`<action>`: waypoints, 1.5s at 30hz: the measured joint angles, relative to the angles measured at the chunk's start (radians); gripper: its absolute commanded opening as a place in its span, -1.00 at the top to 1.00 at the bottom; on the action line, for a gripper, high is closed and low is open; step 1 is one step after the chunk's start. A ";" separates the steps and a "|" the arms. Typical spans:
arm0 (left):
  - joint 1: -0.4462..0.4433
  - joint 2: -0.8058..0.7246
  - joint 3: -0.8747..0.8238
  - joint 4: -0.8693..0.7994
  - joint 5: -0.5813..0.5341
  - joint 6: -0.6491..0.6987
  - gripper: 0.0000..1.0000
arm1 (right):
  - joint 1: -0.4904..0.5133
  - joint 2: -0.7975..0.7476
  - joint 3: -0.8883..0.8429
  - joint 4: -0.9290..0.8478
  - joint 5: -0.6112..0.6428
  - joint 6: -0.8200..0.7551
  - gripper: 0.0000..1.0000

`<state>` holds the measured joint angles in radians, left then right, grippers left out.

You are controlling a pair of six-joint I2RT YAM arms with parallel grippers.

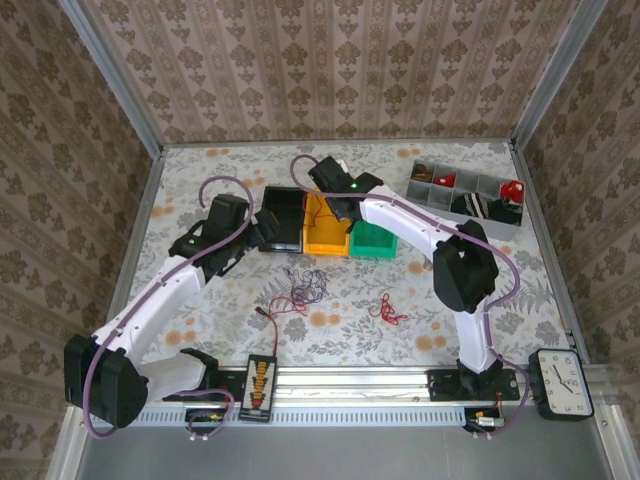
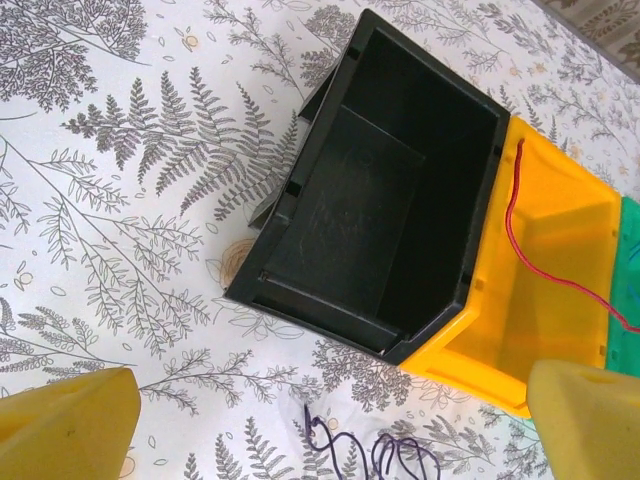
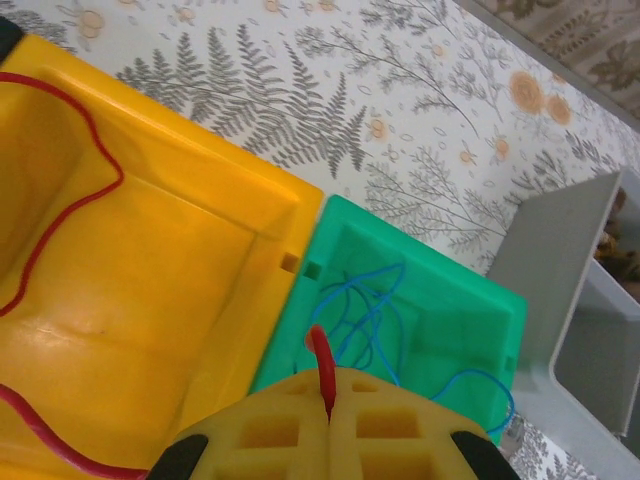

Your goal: Untangle the cables

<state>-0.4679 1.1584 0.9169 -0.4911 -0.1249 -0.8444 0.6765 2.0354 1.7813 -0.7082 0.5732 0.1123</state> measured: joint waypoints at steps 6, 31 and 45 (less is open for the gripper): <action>0.000 0.000 -0.026 -0.003 0.005 0.000 -0.97 | 0.025 0.054 0.040 0.002 -0.032 -0.034 1.00; 0.000 -0.018 -0.071 -0.040 0.016 -0.009 -0.97 | 0.006 0.364 0.234 -0.015 -0.209 0.027 0.93; -0.003 0.019 -0.071 -0.021 0.017 -0.009 -0.97 | -0.016 0.122 0.113 0.026 -0.211 0.077 0.10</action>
<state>-0.4706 1.1774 0.8463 -0.5117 -0.1078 -0.8536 0.6609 2.1571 1.8942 -0.6823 0.3622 0.1898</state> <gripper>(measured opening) 0.985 0.440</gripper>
